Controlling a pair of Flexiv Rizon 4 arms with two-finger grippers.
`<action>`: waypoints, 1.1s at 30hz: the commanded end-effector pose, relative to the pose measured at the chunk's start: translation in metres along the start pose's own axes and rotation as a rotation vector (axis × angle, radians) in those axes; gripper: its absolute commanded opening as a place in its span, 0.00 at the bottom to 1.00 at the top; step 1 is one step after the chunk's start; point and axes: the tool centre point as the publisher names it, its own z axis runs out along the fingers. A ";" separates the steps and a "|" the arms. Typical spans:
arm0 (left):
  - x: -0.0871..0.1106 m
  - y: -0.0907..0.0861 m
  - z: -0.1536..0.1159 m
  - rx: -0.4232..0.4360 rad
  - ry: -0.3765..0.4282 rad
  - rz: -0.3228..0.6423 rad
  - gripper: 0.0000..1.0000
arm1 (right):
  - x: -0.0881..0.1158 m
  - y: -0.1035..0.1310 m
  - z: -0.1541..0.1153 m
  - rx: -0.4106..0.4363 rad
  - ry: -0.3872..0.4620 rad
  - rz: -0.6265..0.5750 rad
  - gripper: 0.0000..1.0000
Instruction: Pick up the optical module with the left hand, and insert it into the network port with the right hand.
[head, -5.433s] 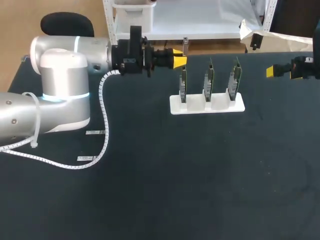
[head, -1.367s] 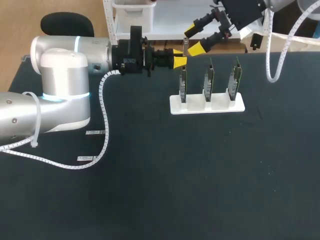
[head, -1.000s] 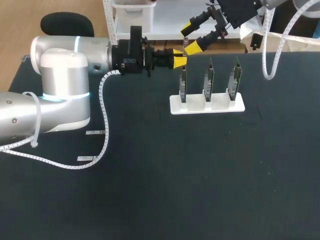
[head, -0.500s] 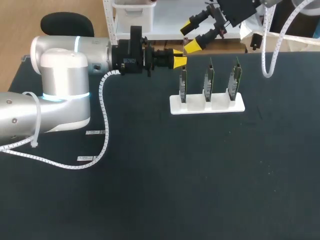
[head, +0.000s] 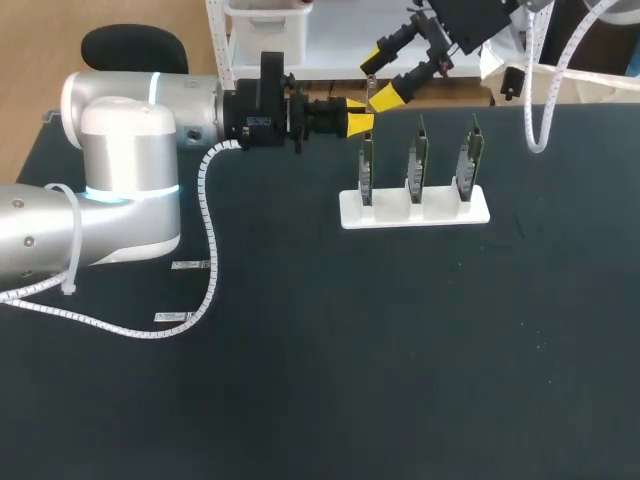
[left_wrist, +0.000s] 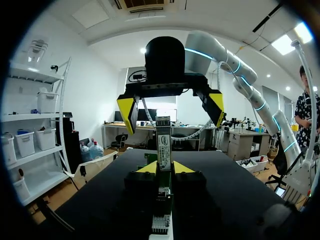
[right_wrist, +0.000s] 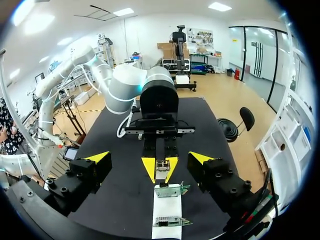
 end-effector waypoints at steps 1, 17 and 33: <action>0.001 0.001 0.000 0.000 -0.004 0.003 0.00 | -0.001 -0.003 0.000 -0.005 -0.001 0.002 1.00; 0.001 0.001 0.000 0.000 -0.004 0.003 0.00 | 0.001 -0.003 0.002 -0.004 0.002 -0.013 0.00; 0.001 0.001 0.000 0.000 -0.004 0.003 1.00 | 0.000 -0.004 0.002 -0.004 -0.002 -0.020 0.00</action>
